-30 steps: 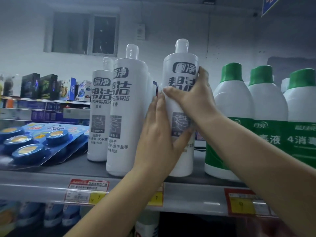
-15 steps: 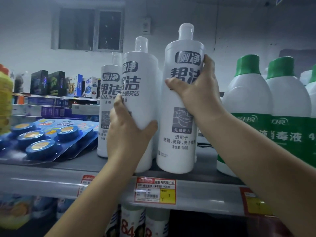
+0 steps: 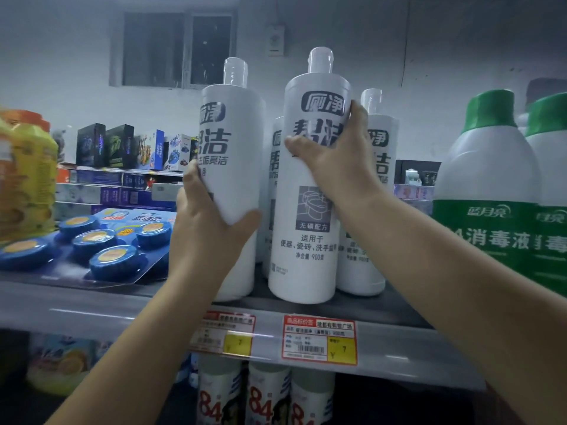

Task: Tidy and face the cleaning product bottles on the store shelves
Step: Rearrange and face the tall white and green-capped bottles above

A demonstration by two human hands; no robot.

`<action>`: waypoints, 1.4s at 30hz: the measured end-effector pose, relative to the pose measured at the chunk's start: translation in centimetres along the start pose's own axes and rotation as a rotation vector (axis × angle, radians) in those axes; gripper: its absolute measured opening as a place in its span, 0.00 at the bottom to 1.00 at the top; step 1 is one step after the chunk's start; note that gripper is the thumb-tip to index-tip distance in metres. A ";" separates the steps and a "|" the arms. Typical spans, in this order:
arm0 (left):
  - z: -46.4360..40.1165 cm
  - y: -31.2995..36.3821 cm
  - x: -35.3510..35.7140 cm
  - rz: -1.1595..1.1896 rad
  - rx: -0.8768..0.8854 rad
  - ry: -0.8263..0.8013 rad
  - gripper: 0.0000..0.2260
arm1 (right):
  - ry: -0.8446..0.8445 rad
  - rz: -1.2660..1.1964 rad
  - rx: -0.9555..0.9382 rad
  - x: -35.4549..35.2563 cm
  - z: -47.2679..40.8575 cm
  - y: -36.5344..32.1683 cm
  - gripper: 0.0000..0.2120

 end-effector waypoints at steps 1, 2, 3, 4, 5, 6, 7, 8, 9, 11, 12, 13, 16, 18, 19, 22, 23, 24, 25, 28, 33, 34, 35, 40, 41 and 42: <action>-0.1 -0.2 -0.3 -0.004 -0.003 0.003 0.41 | -0.004 -0.007 0.009 0.4 0.0 0.1 0.32; -0.1 -0.4 -0.6 -0.011 -0.009 0.004 0.41 | -0.005 -0.010 0.019 0.8 -0.1 0.1 0.34; -0.2 -0.6 -0.8 -0.019 -0.016 0.005 0.41 | -0.007 -0.011 0.030 1.2 -0.1 0.2 0.36; -0.4 -0.8 -1.1 -0.024 -0.021 0.007 0.41 | -0.009 -0.012 0.039 1.5 -0.1 0.3 0.37; -0.5 -1.0 -1.3 -0.027 -0.022 0.009 0.42 | -0.011 -0.016 0.042 1.9 -0.1 0.3 0.37; -0.6 -1.2 -1.6 -0.030 -0.020 0.009 0.42 | -0.012 -0.020 0.039 2.1 -0.2 0.2 0.36; -0.7 -1.3 -1.7 -0.033 -0.017 0.009 0.42 | -0.012 -0.019 0.032 2.3 -0.2 0.1 0.35; -0.8 -1.4 -1.9 -0.035 -0.014 0.009 0.42 | -0.008 -0.012 0.025 2.5 -0.2 0.0 0.35; -0.8 -1.4 -2.0 -0.038 -0.011 0.009 0.42 | -0.001 -0.003 0.018 2.6 -0.2 -0.1 0.34; -0.8 -1.5 -2.1 -0.041 -0.006 0.011 0.42 | 0.014 0.011 0.013 2.7 -0.2 -0.2 0.36; -0.8 -1.6 -2.1 -0.041 -0.005 0.010 0.42 | 0.022 0.018 0.012 2.8 -0.2 -0.3 0.37; -0.8 -1.6 -2.0 -0.041 -0.004 0.009 0.42 | 0.028 0.025 0.011 2.9 -0.2 -0.4 0.38; -0.8 -1.7 -2.0 -0.038 -0.003 0.010 0.43 | 0.039 0.040 -0.020 3.1 0.0 -0.7 0.41; -0.7 -1.6 -2.0 -0.037 -0.002 0.007 0.43 | 0.034 0.064 -0.045 3.2 0.3 -0.8 0.42; -0.7 -1.5 -2.0 -0.040 -0.002 0.003 0.43 | 0.028 0.072 -0.045 3.3 0.5 -0.6 0.42; -0.7 -1.5 -2.0 -0.050 0.000 0.000 0.43 | 0.017 0.054 -0.023 3.4 0.7 0.0 0.44; -0.7 -1.5 -2.0 -0.055 -0.002 0.000 0.43 | 0.014 0.053 -0.015 3.4 0.7 0.1 0.45; -0.6 -1.5 -2.0 -0.065 -0.009 0.003 0.43 | 0.008 0.058 -0.009 3.3 0.7 0.1 0.45; -0.5 -1.5 -2.0 -0.081 -0.020 0.012 0.43 | 0.003 0.064 -0.006 3.3 0.7 0.1 0.45; -0.2 -0.6 -2.1 -0.203 -0.025 0.086 0.45 | -0.011 0.106 -0.015 3.3 0.8 -0.1 0.44; 1.3 4.7 -0.4 -0.303 0.295 0.205 0.35 | -0.036 0.188 -0.065 3.1 1.0 -0.2 0.47; 1.7 5.7 0.3 -0.282 0.360 0.201 0.33 | -0.044 0.211 -0.080 3.0 1.1 -0.4 0.47; 2.0 6.7 1.1 -0.261 0.415 0.187 0.32 | -0.055 0.221 -0.086 2.8 1.2 -0.3 0.47; 3.7 10.5 5.1 -0.209 0.556 0.128 0.29 | -0.072 0.204 -0.124 -0.3 1.0 -0.5 0.32; 3.9 11.2 5.7 -0.181 0.567 0.116 0.30 | -0.045 0.259 -0.162 -1.4 0.6 -0.9 0.30; 4.1 11.8 6.4 -0.152 0.585 0.102 0.30 | -0.011 0.337 -0.206 -2.6 0.3 -1.4 0.28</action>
Point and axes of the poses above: each hand's wrist, its own z-axis away from the middle knuckle, its own x-axis out of the palm, y = z × x, the point moved 9 cm from there along -z, towards the middle knuckle, and after that the axes turned 3 degrees about -y, right-handed, at the moved point
